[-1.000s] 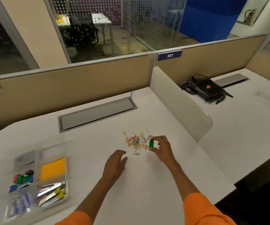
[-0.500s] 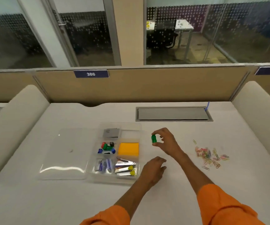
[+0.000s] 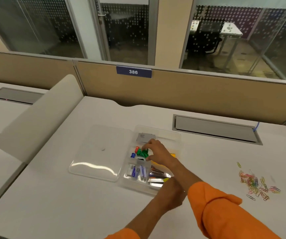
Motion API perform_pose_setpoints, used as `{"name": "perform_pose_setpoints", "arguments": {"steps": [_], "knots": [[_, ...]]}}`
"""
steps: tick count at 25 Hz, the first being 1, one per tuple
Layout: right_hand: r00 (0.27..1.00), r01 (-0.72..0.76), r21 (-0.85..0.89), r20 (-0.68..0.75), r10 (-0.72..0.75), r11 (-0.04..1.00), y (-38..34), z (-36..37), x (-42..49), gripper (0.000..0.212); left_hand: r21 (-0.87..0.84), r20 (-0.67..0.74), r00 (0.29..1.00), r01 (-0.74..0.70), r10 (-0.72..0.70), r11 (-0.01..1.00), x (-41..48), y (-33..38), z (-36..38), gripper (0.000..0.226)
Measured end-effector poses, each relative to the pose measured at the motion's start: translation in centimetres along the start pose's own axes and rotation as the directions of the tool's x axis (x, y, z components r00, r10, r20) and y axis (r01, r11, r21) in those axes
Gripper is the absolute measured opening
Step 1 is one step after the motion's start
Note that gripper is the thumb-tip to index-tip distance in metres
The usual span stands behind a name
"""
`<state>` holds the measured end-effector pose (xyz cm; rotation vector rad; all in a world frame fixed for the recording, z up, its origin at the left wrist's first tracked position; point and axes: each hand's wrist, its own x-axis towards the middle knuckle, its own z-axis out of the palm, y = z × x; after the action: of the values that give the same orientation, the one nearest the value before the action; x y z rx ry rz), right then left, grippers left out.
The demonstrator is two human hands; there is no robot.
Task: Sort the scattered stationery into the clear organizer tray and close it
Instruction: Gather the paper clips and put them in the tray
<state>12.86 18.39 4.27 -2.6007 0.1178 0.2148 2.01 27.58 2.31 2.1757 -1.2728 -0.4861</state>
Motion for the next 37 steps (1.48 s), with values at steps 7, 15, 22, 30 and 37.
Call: {"name": "perform_pose_setpoints", "arguments": {"steps": [7, 15, 22, 30, 37], "knots": [[0.997, -0.069, -0.138, 0.018, 0.072, 0.988, -0.6, 1.5, 2.7, 0.052, 0.005, 0.060, 0.996, -0.068, 0.068, 0.998, -0.5, -1.5, -0.3, 0.036], [0.999, -0.049, -0.151, -0.013, 0.048, 0.987, 0.2, 0.8, 3.2, 0.060, -0.017, 0.020, 0.998, -0.064, 0.064, 0.998, 1.0, -2.1, -0.9, 0.035], [0.970, -0.157, 0.060, -0.180, 0.165, 0.986, 5.3, -3.3, -1.0, 0.055, 0.170, -0.182, 0.968, -0.144, 0.175, 0.975, 3.4, -2.2, 0.8, 0.037], [0.868, -0.371, 0.136, -0.300, 0.395, 0.919, 15.8, -6.5, -13.4, 0.054, 0.133, -0.210, 0.973, -0.071, 0.098, 0.989, 7.7, 1.8, 3.6, 0.046], [0.736, -0.500, 0.302, -0.346, 0.581, 0.812, 23.4, -7.0, -25.7, 0.057, 0.076, -0.097, 0.985, -0.138, 0.145, 0.987, 11.4, 8.1, 9.5, 0.051]]}}
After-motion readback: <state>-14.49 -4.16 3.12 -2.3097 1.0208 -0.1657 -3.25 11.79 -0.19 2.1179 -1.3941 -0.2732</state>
